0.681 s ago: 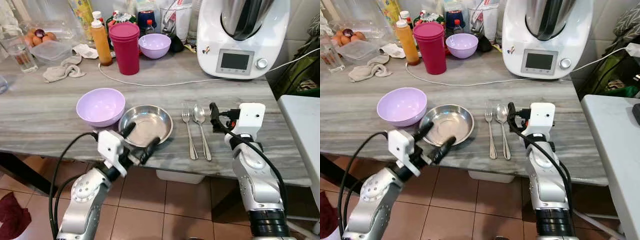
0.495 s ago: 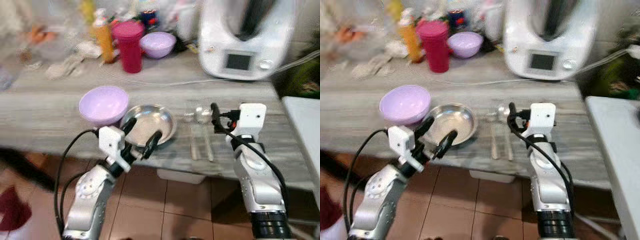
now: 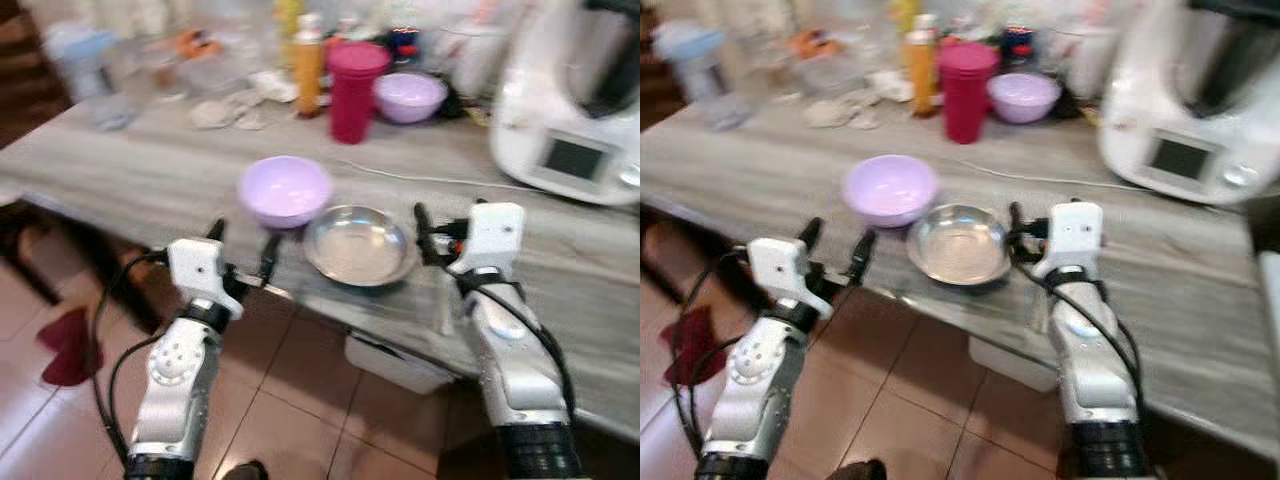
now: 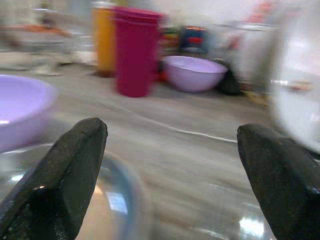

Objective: Setting the table

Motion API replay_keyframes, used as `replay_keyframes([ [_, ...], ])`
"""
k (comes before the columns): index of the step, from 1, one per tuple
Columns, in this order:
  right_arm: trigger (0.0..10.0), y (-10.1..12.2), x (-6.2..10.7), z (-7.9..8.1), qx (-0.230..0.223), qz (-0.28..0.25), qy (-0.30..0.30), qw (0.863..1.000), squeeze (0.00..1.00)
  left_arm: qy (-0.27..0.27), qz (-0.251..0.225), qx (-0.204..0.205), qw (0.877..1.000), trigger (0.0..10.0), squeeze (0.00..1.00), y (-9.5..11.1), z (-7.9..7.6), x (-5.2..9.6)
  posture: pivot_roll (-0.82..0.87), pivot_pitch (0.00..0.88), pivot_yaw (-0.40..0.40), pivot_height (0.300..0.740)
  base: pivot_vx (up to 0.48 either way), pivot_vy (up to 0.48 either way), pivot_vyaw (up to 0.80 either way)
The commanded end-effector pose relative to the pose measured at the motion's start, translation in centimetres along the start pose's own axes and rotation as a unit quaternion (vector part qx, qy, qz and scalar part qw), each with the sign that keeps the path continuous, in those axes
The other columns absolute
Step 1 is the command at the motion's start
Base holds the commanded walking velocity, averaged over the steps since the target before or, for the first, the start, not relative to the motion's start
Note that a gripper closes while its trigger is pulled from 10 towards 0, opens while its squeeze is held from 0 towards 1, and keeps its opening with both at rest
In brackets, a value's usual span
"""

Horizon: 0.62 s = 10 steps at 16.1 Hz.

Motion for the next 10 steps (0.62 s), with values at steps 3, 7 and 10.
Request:
replay_keyframes([
  [3,10.0,0.7,-0.1,-0.4,0.012,-0.018,-0.002,1.000,0.00,0.037,-0.010,-0.023,0.999,10.0,0.00,-0.1,0.2,-0.4,-0.19,0.075,-0.027,0.740,0.000,0.000,0.80],
  [7,10.0,1.0,-0.2,0.2,0.018,-0.027,0.010,0.999,0.00,0.092,-0.021,-0.047,0.994,10.0,0.00,0.2,1.3,-0.9,-0.18,0.067,-0.024,0.740,0.000,0.000,0.80],
  [10,10.0,1.1,-0.1,0.4,0.018,-0.029,0.010,0.999,0.00,0.113,-0.025,-0.068,0.991,10.0,0.00,0.1,1.7,-1.2,-0.19,0.066,-0.014,0.740,0.000,0.000,0.80],
])
Point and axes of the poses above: a point about 5 cm out from each wrist's last joint towards the gripper, its own x axis pointing back from the gripper into the wrist, its own y axis along the axis of the wrist's last joint, z = x × y, the point moved 2 cm from there along -x, pointing out of the wrist towards the gripper, and after that the axes turned 11 degrees about x, right-handed, at the moved point
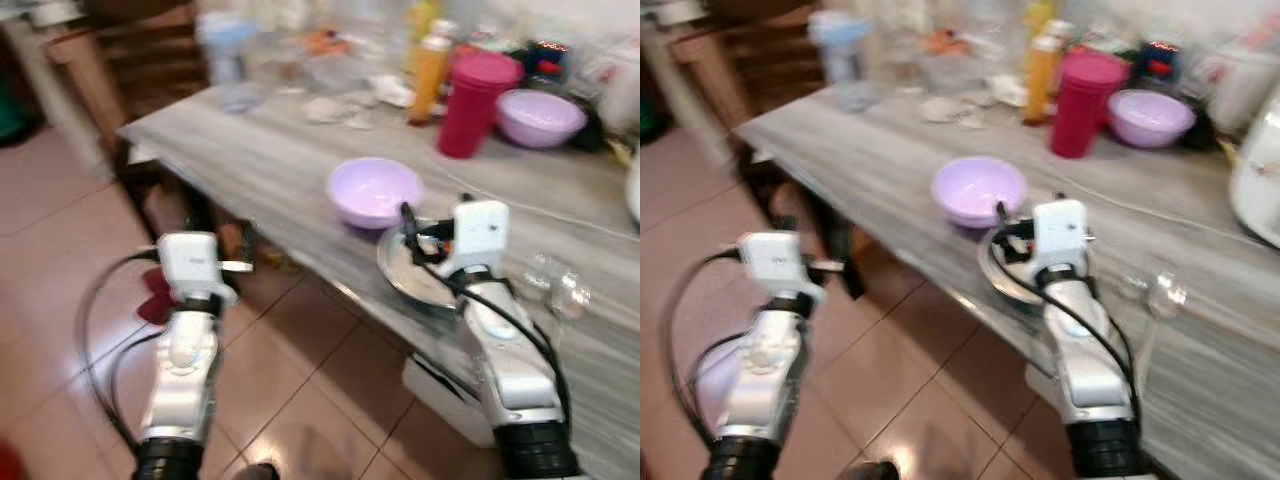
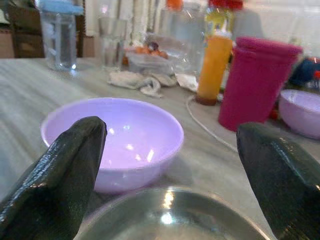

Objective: Setting the table

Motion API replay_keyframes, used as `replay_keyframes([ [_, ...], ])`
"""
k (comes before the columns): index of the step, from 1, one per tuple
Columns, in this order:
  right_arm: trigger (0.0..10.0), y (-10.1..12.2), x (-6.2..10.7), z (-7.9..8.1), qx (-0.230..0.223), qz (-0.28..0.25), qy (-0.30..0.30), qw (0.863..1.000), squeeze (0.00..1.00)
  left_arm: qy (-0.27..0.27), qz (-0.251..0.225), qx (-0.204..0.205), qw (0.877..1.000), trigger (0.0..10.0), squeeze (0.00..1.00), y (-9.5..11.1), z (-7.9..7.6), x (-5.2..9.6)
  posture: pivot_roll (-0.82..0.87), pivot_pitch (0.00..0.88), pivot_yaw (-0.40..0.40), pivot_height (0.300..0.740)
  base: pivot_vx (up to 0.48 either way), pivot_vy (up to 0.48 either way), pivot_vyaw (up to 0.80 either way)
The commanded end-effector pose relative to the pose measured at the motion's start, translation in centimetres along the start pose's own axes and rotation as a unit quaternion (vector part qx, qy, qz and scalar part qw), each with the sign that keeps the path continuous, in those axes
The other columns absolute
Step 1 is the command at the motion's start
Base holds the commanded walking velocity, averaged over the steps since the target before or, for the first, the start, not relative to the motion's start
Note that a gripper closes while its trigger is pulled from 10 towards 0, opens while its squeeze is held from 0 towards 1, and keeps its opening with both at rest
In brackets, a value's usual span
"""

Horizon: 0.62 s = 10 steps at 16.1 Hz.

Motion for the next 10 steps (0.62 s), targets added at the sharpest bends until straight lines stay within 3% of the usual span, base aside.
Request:
replay_keyframes([
  [1,10.0,0.7,0.0,0.4,-0.004,-0.015,0.004,1.000,0.00,0.015,-0.011,-0.018,1.000,10.0,0.00,0.5,0.9,-0.3,-0.20,0.064,-0.013,0.740,0.000,0.000,0.80],
  [8,10.0,1.8,0.5,2.1,0.016,-0.042,0.029,0.999,0.00,0.050,-0.010,-0.043,0.998,10.0,0.00,0.2,2.0,-0.9,-0.21,0.076,0.022,0.740,0.000,0.000,0.80],
  [10,10.0,1.1,0.8,2.6,0.005,-0.033,0.031,0.999,0.00,0.053,-0.012,-0.046,0.997,10.0,0.00,0.6,2.1,-1.4,-0.18,0.082,0.039,0.740,0.000,0.000,0.80],
])
Point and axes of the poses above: a point about 5 cm out from each wrist's last joint towards the gripper, its own x axis pointing back from the gripper into the wrist, its own y axis along the axis of the wrist's last joint, z = x × y, the point moved 2 cm from there along -x, pointing out of the wrist towards the gripper, and after that the axes turned 11 degrees about x, right-handed, at the moved point
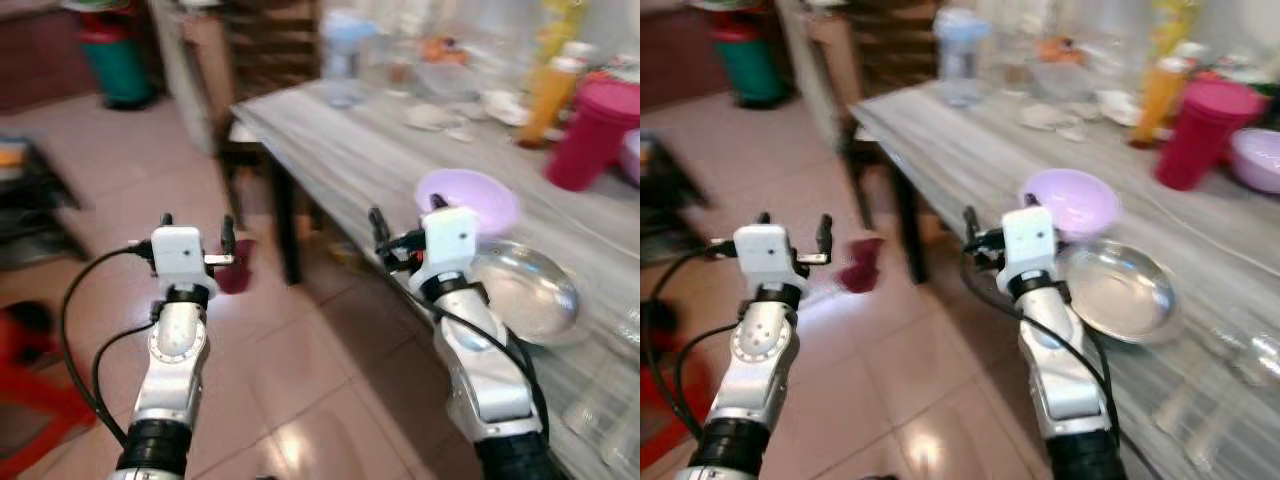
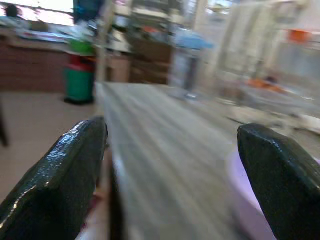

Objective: Setting the table

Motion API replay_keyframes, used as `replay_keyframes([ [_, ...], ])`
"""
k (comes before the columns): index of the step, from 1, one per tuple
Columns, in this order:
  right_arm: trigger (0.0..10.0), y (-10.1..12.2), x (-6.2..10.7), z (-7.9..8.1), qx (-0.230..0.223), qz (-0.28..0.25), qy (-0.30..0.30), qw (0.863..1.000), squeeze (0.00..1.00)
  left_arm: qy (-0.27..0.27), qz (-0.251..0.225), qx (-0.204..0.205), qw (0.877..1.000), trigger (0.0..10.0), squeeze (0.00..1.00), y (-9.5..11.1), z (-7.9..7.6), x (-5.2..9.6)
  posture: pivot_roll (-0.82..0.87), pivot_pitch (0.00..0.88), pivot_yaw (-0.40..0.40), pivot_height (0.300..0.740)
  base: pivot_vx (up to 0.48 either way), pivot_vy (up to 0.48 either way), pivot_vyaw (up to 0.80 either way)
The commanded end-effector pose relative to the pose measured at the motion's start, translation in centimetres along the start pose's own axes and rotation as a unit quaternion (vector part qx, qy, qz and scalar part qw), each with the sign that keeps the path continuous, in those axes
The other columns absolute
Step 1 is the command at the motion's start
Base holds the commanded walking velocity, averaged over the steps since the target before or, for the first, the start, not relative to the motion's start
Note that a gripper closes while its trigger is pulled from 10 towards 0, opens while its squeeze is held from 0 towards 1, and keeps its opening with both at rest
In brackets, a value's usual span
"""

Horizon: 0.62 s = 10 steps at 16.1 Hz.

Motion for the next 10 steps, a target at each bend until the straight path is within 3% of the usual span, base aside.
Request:
replay_keyframes([
  [1,10.0,-0.1,0.0,-0.1,-0.006,0.000,-0.007,1.000,0.00,-0.005,0.009,-0.001,1.000,10.0,0.00,-0.1,-0.2,0.0,-0.17,0.084,0.048,0.740,0.000,0.000,0.80],
  [3,10.0,-0.6,-0.3,0.0,-0.055,0.012,-0.015,0.998,0.00,-0.048,0.036,0.029,0.998,10.0,0.00,-0.4,-0.6,0.3,-0.14,0.074,0.053,0.740,0.000,0.000,0.26],
  [5,10.0,-0.6,-0.7,-0.4,-0.057,0.015,-0.019,0.998,0.00,-0.048,0.049,0.031,0.997,10.0,0.00,-0.8,-0.2,0.4,-0.14,0.077,0.054,0.740,0.000,0.000,0.00],
  [8,10.0,-1.4,-0.7,-1.7,-0.070,0.035,-0.035,0.996,0.00,-0.053,0.067,0.046,0.995,10.0,0.00,-1.1,-0.6,0.4,-0.14,0.078,0.050,0.740,0.000,0.000,-0.71],
  [10,10.0,-1.6,-0.5,-2.0,-0.074,0.037,-0.041,0.996,0.00,-0.054,0.077,0.053,0.994,10.0,0.00,-1.5,-0.8,0.7,-0.15,0.076,0.051,0.740,0.000,0.296,-0.74],
])
Point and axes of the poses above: a point about 5 cm out from each wrist's last joint towards the gripper, its own x axis pointing back from the gripper into the wrist, its own y axis along the axis of the wrist's last joint, z = x × y, the point moved 2 cm from there along -x, pointing out of the wrist towards the gripper, and after that the axes turned 11 degrees about x, right-handed, at the moved point
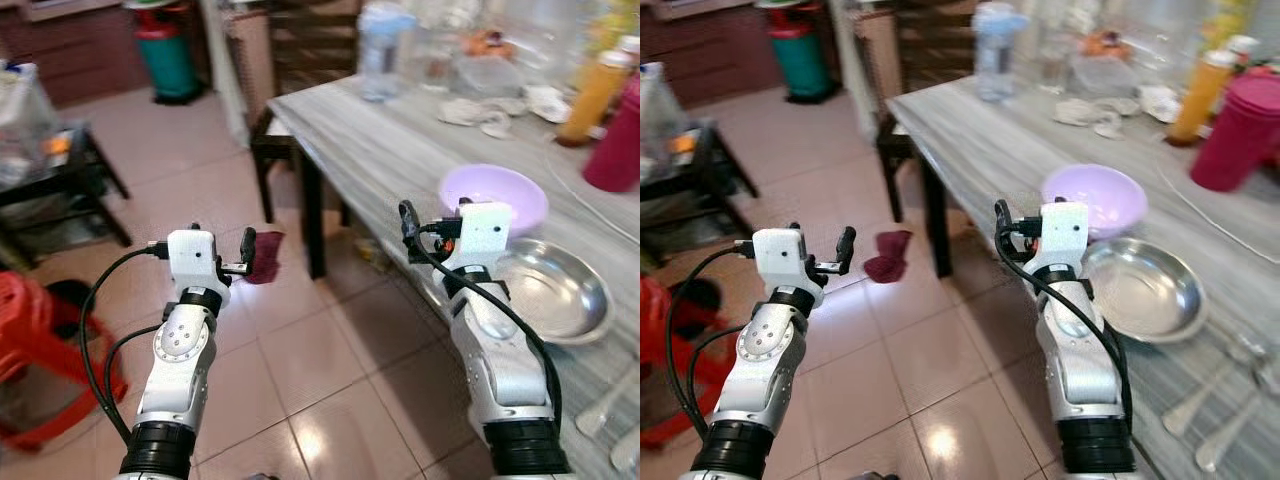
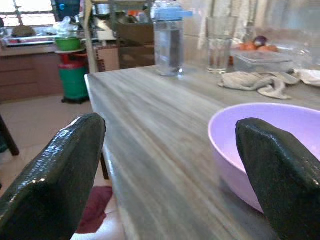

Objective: Setting the table

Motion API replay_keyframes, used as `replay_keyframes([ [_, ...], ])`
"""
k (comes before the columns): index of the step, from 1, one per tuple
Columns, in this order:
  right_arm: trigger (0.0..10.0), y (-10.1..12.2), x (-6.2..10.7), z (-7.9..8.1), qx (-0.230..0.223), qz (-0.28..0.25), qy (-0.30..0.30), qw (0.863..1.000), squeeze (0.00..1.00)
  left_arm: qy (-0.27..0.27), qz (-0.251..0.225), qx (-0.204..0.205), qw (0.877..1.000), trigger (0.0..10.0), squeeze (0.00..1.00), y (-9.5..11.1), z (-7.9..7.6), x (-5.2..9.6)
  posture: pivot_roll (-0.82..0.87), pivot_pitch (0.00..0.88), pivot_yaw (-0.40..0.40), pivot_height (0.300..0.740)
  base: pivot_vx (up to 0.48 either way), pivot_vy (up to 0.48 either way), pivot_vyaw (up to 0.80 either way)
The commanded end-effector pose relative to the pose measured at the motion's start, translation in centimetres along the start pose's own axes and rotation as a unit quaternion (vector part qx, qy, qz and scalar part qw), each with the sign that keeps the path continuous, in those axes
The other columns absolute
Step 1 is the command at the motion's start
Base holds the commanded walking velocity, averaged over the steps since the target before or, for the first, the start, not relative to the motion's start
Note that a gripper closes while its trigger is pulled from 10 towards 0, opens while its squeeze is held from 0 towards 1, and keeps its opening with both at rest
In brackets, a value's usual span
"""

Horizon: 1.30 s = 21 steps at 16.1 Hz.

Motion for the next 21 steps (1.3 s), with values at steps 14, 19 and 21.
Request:
replay_keyframes([
  [14,10.0,-0.6,0.3,1.0,-0.002,0.010,0.005,1.000,0.00,-0.021,0.012,0.003,1.000,10.0,0.00,-0.1,-0.7,0.0,-0.14,0.072,0.048,0.740,0.000,0.445,-0.11],
  [19,10.0,-0.5,0.0,1.4,-0.004,0.013,0.018,1.000,0.00,-0.018,0.021,0.005,1.000,10.0,0.00,-0.6,-0.6,0.6,-0.14,0.081,0.032,0.740,0.000,0.480,0.00],
  [21,10.0,-0.6,0.0,1.4,-0.005,0.015,0.018,1.000,0.00,-0.018,0.023,0.005,1.000,10.0,0.00,-0.7,-0.7,0.6,-0.14,0.081,0.030,0.740,0.000,0.480,0.00],
])
Point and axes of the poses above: a point about 5 cm out from each wrist's last joint towards the gripper, its own x axis pointing back from the gripper into the wrist, its own y axis along the axis of the wrist's last joint, z = x × y, the point moved 2 cm from there along -x, pointing out of the wrist towards the gripper, and after that the axes turned 11 degrees about x, right-handed, at the moved point
